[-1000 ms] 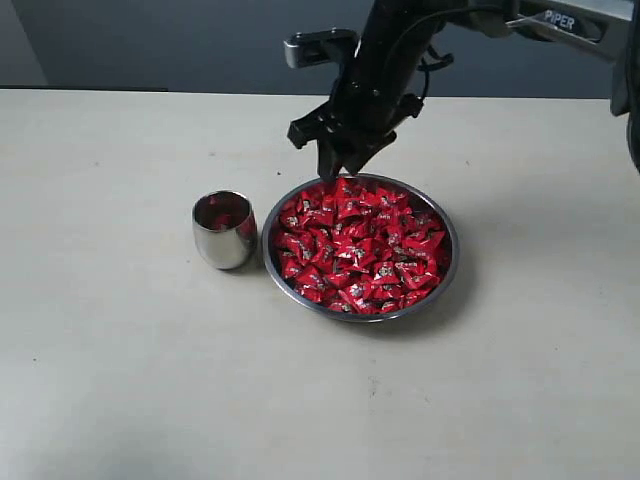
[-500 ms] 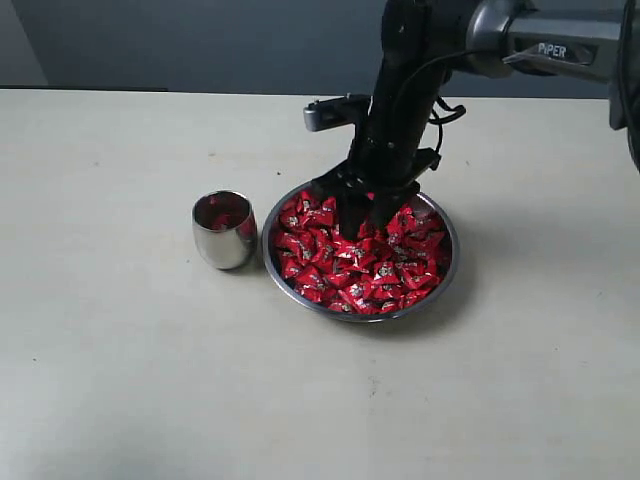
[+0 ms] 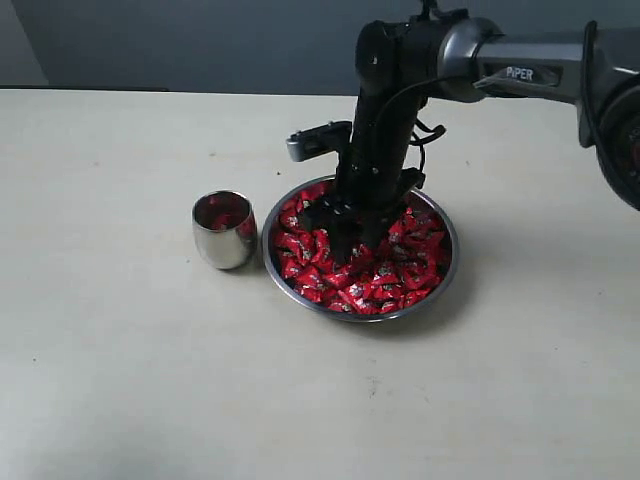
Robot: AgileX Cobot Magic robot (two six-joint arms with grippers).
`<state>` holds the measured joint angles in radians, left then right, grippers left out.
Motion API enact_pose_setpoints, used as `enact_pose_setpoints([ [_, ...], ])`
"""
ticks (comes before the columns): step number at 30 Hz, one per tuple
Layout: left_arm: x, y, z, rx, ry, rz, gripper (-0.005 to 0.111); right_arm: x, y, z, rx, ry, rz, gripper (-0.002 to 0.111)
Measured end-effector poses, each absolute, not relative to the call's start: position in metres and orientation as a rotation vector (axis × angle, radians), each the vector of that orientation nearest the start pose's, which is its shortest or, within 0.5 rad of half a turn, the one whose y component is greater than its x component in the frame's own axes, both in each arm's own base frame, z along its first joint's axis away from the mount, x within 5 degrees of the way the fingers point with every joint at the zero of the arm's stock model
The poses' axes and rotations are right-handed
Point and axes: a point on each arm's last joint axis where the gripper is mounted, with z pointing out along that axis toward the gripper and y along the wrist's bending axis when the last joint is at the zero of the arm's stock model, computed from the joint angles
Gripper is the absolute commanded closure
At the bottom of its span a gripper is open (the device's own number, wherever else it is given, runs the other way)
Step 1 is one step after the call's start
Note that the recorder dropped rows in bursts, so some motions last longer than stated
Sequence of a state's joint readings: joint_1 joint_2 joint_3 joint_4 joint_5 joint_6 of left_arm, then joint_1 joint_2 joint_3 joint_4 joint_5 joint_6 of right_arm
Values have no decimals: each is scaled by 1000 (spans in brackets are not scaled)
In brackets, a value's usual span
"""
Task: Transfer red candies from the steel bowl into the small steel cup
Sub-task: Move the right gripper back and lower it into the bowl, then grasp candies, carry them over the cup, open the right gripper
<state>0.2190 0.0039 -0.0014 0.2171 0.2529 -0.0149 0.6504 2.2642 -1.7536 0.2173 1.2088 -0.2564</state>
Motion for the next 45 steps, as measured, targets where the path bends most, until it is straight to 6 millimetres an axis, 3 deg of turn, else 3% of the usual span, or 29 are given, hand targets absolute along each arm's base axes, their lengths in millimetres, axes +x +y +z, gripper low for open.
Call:
enact_pose_setpoints([
  [2, 53, 17, 191, -60, 1745, 351, 106, 343, 282, 140, -1276, 2958, 265, 69],
  [3, 53, 17, 191, -60, 1745, 351, 106, 345, 282, 140, -1261, 2955, 251, 87],
  [5, 53, 17, 191, -60, 1745, 351, 106, 346, 280, 139, -1251, 2951, 220, 108],
  [11, 53, 17, 191, -60, 1745, 351, 106, 344, 283, 146, -1211, 2953, 286, 106],
  [17, 53, 17, 191, -60, 1745, 351, 106, 338, 287, 194, -1145, 2858, 428, 106],
  [20, 53, 17, 191, -60, 1745, 351, 106, 335, 301, 211, -1090, 2794, 645, 106],
  [24, 53, 17, 191, -60, 1745, 351, 106, 334, 324, 230, -1068, 2675, 784, 106],
  [28, 53, 17, 191, -60, 1745, 351, 106, 332, 347, 228, -1109, 2620, 824, 106],
  [34, 53, 17, 191, -60, 1745, 351, 106, 332, 372, 200, -1158, 2622, 827, 105],
  [40, 53, 17, 191, -60, 1745, 351, 106, 337, 375, 182, -1161, 2643, 803, 74],
  [45, 53, 17, 191, -60, 1745, 351, 106, 338, 373, 184, -1174, 2633, 755, 72],
])
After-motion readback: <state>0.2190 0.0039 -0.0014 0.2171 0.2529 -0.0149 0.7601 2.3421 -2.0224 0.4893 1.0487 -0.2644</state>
